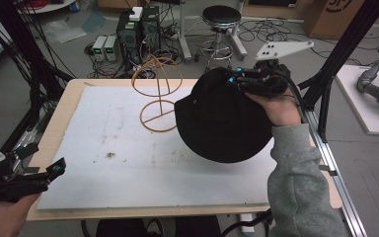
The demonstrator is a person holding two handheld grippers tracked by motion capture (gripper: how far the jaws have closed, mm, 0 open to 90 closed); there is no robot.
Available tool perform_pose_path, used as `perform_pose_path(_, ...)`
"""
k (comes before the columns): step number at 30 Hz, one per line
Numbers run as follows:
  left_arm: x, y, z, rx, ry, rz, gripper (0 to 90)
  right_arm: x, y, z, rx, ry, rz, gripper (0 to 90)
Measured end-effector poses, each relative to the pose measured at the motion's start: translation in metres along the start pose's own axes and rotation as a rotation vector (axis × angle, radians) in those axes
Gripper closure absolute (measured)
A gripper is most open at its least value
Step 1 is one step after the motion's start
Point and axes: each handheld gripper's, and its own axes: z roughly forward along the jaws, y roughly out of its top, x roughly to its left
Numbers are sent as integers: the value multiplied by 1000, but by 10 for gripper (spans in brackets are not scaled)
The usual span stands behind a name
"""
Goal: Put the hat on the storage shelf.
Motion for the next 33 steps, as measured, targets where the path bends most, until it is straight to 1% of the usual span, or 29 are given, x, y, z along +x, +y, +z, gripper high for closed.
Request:
perform_pose_path(1,0,0,0,-1,2,-2,24,0,0,0,0,0,0,840)
perform_pose_path(5,2,-1,-1,-3,5,-9,24,-1,15,2,3,2,-16,843)
perform_pose_path(7,2,-1,-1,-2,5,-9,24,-1,23,1,0,1,-31,845)
perform_pose_path(9,3,-1,-1,-2,5,-9,24,0,31,0,-11,4,-35,846)
perform_pose_path(11,4,-2,0,0,5,-11,24,0,43,-3,-16,1,-53,846)
perform_pose_path(12,4,-2,0,1,5,-12,24,0,43,-3,-16,1,-53,846)
perform_pose_path(13,4,-3,1,4,3,-12,24,0,53,-4,-15,-10,-66,846)
perform_pose_path(14,4,-3,2,4,2,-14,24,0,53,-4,-15,-10,-66,846)
perform_pose_path(17,4,-3,3,10,-2,-10,24,-1,66,-6,-27,-23,-79,847)
perform_pose_path(18,3,-3,3,10,-3,-8,24,-1,74,-4,-41,-24,-80,847)
perform_pose_path(19,3,-3,3,10,-3,-8,24,-1,74,-4,-41,-24,-80,847)
perform_pose_path(22,2,-2,2,6,-4,-7,24,-1,83,3,-55,-22,-82,848)
perform_pose_path(27,1,-2,-1,4,-6,-4,24,-1,94,23,-67,-8,-84,847)
perform_pose_path(31,3,-4,-8,-2,1,-13,24,-2,101,35,-80,3,-91,847)
perform_pose_path(33,4,-6,-13,-2,4,-16,24,-2,104,41,-82,7,-87,847)
